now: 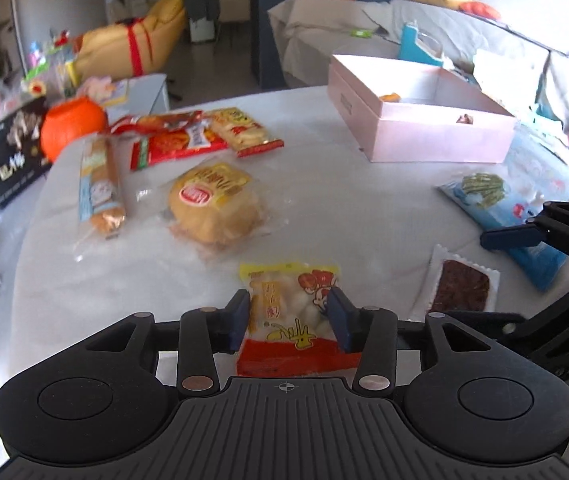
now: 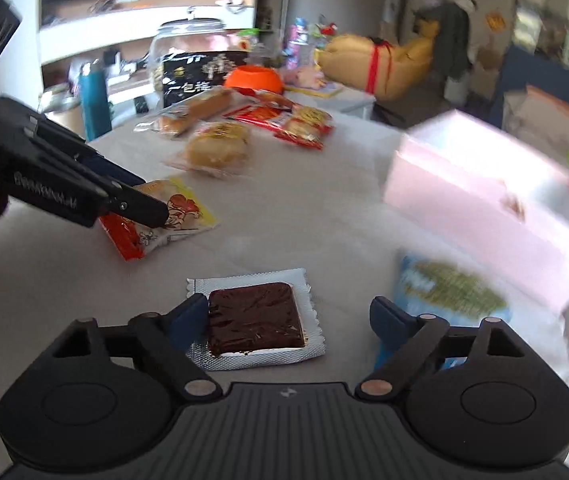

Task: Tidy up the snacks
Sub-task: 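Grasp the brown square packet with the right tool while left holds the bag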

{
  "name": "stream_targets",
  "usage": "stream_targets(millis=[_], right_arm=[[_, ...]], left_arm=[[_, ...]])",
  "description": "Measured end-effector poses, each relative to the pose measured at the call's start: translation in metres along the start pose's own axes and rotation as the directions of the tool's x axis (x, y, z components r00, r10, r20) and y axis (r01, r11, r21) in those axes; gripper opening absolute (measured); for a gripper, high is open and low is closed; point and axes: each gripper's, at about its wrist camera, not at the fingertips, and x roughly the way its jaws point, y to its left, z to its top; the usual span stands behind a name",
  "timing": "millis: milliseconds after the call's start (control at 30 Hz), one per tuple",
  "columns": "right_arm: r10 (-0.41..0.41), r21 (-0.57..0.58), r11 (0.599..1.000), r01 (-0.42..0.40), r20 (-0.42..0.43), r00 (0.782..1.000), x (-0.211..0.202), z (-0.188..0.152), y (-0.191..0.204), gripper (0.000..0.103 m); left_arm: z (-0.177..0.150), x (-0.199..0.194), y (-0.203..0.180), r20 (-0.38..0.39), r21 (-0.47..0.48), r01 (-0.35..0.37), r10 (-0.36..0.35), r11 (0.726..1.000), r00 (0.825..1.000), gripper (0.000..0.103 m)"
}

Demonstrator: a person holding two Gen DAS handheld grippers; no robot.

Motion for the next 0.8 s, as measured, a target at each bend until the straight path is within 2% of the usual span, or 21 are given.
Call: stream_targets(millis=[67, 167, 200, 267, 400, 567, 633, 733, 800], right_arm=[[0.015, 0.044, 0.999, -0.015, -0.001, 1.000, -0.001, -0.001, -0.007, 0.089], [-0.003, 0.039, 0.999, 0.003, 0.003, 1.000, 0.001, -0.002, -0.004, 0.090], [-0.005, 0.040, 0.999, 0.005, 0.003, 1.000, 0.002, -0.002, -0.004, 0.090], [0.001, 0.048, 0.999, -0.002, 0.003, 1.000, 0.002, -0.003, -0.005, 0.091], [0.002, 0.050, 0.999, -0.002, 0.005, 1.000, 0.003, -0.003, -0.005, 0.091], [0.002, 0.049, 0.999, -0.002, 0.005, 1.000, 0.003, -0.003, -0.005, 0.091], [0.003, 0.049, 0.999, -0.003, 0.005, 1.000, 0.003, -0.003, -0.005, 0.091], [0.003, 0.049, 0.999, -0.003, 0.005, 1.000, 0.003, -0.003, -0.005, 0.091], [0.003, 0.049, 0.999, -0.003, 0.005, 1.000, 0.003, -0.003, -0.005, 0.091]], left_arm=[[0.001, 0.000, 0.003, 0.002, 0.002, -0.008, 0.008, 1.000, 1.000, 0.049], [0.004, -0.005, 0.013, 0.017, -0.037, -0.068, 0.069, 0.997, 0.997, 0.047], [0.005, -0.009, 0.016, 0.024, -0.057, -0.071, 0.073, 0.996, 0.997, 0.044], [0.006, -0.014, 0.018, 0.030, -0.075, -0.036, 0.039, 0.997, 0.999, 0.044], [0.005, -0.010, -0.002, -0.007, -0.006, 0.009, -0.009, 1.000, 1.000, 0.044], [0.003, 0.003, -0.027, -0.019, 0.120, 0.003, -0.001, 0.993, 1.000, 0.055], [0.003, 0.004, -0.027, -0.022, 0.118, 0.012, -0.010, 0.993, 1.000, 0.059], [0.005, 0.002, -0.020, -0.020, 0.080, 0.027, -0.025, 0.996, 0.999, 0.058], [0.004, -0.001, -0.016, -0.010, 0.064, -0.008, 0.009, 0.998, 1.000, 0.055]])
